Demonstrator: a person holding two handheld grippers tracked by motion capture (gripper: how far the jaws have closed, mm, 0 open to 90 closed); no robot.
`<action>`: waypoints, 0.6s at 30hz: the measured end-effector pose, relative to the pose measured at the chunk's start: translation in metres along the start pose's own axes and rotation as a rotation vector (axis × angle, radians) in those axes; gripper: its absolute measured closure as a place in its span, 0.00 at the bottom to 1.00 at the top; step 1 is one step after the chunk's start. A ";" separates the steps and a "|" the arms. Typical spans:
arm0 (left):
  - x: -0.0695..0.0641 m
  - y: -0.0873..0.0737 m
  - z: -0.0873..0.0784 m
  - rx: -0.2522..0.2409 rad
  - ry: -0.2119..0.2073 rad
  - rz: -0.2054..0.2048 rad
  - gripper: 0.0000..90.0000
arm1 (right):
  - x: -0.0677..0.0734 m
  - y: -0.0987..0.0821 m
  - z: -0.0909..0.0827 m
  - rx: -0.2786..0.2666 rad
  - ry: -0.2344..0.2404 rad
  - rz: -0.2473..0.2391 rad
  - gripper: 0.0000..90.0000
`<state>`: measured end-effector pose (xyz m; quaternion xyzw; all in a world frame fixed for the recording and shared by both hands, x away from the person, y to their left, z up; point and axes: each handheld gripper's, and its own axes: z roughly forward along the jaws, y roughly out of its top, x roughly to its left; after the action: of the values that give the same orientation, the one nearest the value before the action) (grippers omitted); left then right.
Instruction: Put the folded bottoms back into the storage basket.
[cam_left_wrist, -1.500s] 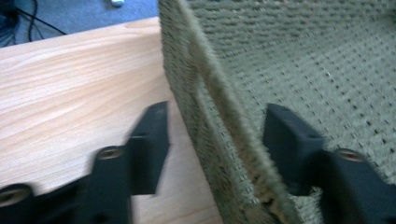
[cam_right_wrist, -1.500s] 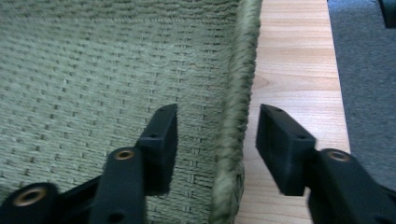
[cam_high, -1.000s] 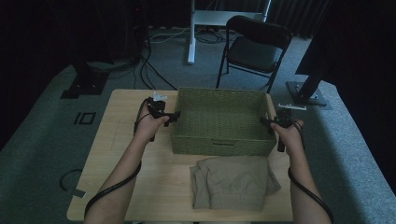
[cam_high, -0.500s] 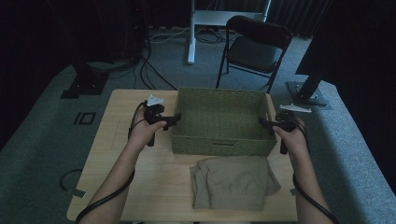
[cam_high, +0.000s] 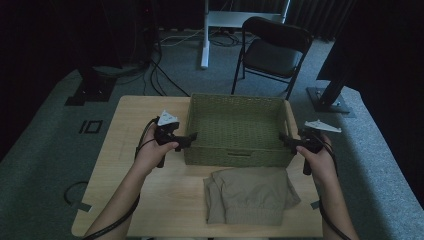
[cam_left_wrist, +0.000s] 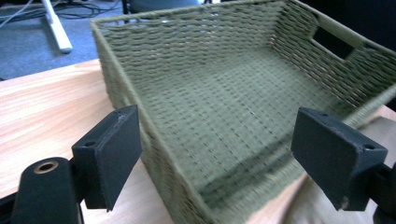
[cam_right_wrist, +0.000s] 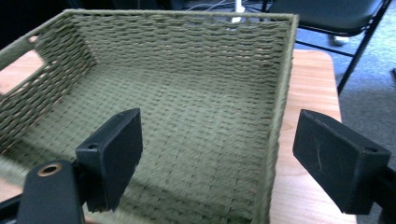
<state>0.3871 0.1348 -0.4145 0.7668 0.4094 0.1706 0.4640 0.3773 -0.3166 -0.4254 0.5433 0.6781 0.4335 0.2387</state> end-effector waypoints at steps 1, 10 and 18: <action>-0.002 -0.001 -0.001 0.000 -0.006 0.000 0.19 | 0.001 -0.002 -0.002 0.001 0.003 -0.005 0.17; -0.022 -0.010 -0.005 -0.028 -0.054 0.020 0.19 | 0.013 -0.020 -0.020 -0.024 0.041 -0.039 0.18; -0.038 -0.021 -0.008 -0.032 -0.083 0.039 0.19 | 0.021 -0.036 -0.027 -0.039 0.059 -0.042 0.17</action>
<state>0.3493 0.1144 -0.4238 0.7736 0.3720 0.1541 0.4893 0.3303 -0.3065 -0.4393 0.5113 0.6874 0.4574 0.2384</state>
